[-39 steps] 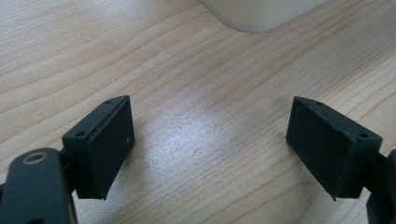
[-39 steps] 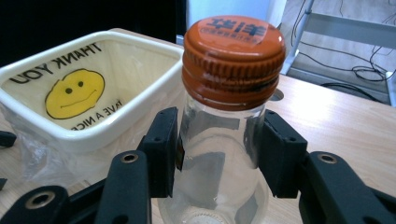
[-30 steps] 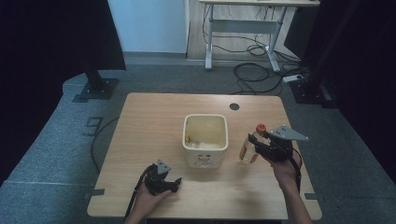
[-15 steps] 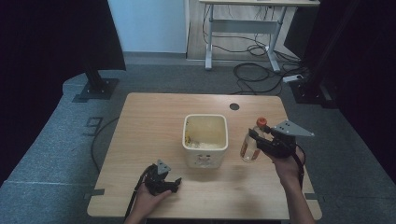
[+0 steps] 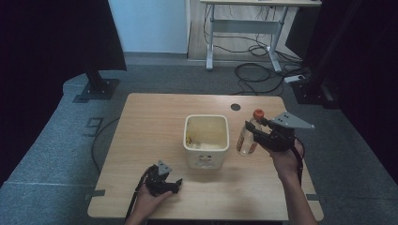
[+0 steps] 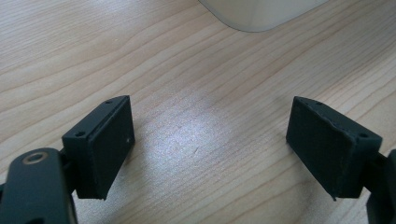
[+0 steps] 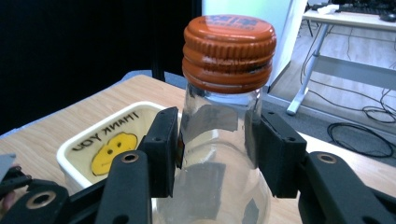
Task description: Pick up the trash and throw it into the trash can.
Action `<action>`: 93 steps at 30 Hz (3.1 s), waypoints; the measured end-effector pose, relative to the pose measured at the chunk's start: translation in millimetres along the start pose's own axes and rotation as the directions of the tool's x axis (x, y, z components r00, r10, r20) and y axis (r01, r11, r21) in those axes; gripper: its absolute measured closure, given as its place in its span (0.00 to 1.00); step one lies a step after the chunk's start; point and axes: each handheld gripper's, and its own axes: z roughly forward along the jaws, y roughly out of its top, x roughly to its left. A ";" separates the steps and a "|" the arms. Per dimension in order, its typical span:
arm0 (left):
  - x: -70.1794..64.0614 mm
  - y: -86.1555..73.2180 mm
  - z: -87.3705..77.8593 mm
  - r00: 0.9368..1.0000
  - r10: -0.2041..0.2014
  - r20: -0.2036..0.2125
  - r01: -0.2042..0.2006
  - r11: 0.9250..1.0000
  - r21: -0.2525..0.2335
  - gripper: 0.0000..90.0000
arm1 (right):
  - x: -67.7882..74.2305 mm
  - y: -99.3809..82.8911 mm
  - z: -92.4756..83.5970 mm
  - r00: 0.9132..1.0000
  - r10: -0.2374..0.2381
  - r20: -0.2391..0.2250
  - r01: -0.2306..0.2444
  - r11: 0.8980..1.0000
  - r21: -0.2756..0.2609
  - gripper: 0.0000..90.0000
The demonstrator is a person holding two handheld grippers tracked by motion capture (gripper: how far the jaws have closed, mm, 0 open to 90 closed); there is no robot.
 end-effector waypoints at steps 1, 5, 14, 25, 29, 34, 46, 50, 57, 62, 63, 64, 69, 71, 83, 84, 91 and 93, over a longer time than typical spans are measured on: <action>-0.1 0.0 0.0 1.000 -0.001 0.000 0.001 1.000 -0.001 0.17 | 1.3 1.8 0.1 1.000 0.000 -0.001 0.000 1.000 -0.007 0.59; -0.1 0.0 0.0 1.000 -0.001 0.000 0.001 1.000 -0.001 0.17 | 6.1 10.0 1.2 1.000 -0.007 -0.009 0.007 1.000 -0.016 0.59; -0.1 0.0 0.0 1.000 -0.001 0.000 0.001 1.000 -0.001 0.17 | 9.0 18.3 0.3 1.000 -0.002 -0.016 0.002 0.999 -0.039 0.59; -0.1 0.0 0.1 1.000 -0.001 -0.001 0.001 1.000 -0.001 0.17 | 16.9 33.8 2.1 1.000 -0.013 -0.026 0.012 0.998 -0.054 0.59; -0.1 0.0 0.1 1.000 -0.001 -0.001 0.001 1.000 -0.001 0.17 | 18.5 36.2 5.5 0.999 -0.007 -0.034 0.005 0.998 -0.059 0.59; 0.0 0.0 0.1 1.000 -0.001 -0.001 0.001 1.000 -0.001 0.17 | 20.8 36.6 11.8 0.999 0.000 -0.043 -0.002 0.999 -0.055 0.59; -0.2 0.0 0.1 1.000 -0.002 0.001 0.002 1.000 -0.001 0.17 | 32.1 40.3 30.7 0.997 0.005 -0.073 -0.009 0.999 -0.048 0.59; -0.2 0.0 0.1 1.000 -0.002 0.001 0.002 1.000 -0.001 0.17 | 34.8 41.0 33.9 0.997 0.009 -0.082 -0.013 0.999 -0.051 0.59; -0.3 -0.1 0.1 1.000 -0.001 0.001 0.001 1.000 -0.001 0.17 | 43.6 42.8 45.2 0.996 -0.002 -0.092 -0.002 0.999 -0.047 0.59; -0.3 -0.1 0.0 1.000 -0.001 0.002 0.001 1.000 0.000 0.17 | 44.7 45.1 50.2 0.996 0.000 -0.093 -0.004 0.999 -0.048 0.59; -0.3 -0.1 0.0 1.000 -0.001 0.002 0.001 1.000 0.000 0.17 | 44.9 45.5 50.7 0.996 0.000 -0.091 -0.004 0.999 -0.048 0.59; -0.3 -0.1 0.0 1.000 -0.001 0.002 0.001 1.000 0.000 0.17 | 44.9 45.5 50.7 0.996 0.000 -0.091 -0.004 0.999 -0.048 0.59; -0.4 -0.2 -0.1 1.000 -0.001 0.003 0.001 1.000 0.000 0.17 | 48.4 48.2 53.2 0.995 -0.004 -0.096 -0.001 0.999 -0.050 0.59; -0.8 -0.3 -0.2 1.000 -0.002 0.004 0.002 1.000 0.000 0.17 | 50.6 49.8 54.9 0.995 -0.010 -0.100 0.004 0.999 -0.052 0.59; -0.8 -0.4 -0.2 1.000 -0.001 0.004 0.001 1.000 -0.001 0.17 | 58.1 46.9 76.6 0.995 -0.018 -0.099 0.016 0.999 -0.028 0.59; -0.8 -0.4 -0.2 1.000 -0.001 0.004 0.001 1.000 -0.001 0.17 | 58.1 46.9 76.6 0.995 -0.018 -0.099 0.016 0.999 -0.028 0.59; -0.9 -0.4 -0.2 1.000 0.000 0.005 0.000 1.000 0.000 0.17 | 63.9 39.1 88.8 0.993 -0.027 -0.112 0.026 1.000 -0.010 0.59; -0.9 -0.5 -0.2 1.000 0.000 0.005 0.000 1.000 -0.001 0.17 | 64.1 38.2 89.8 0.993 -0.027 -0.111 0.026 1.000 -0.008 0.59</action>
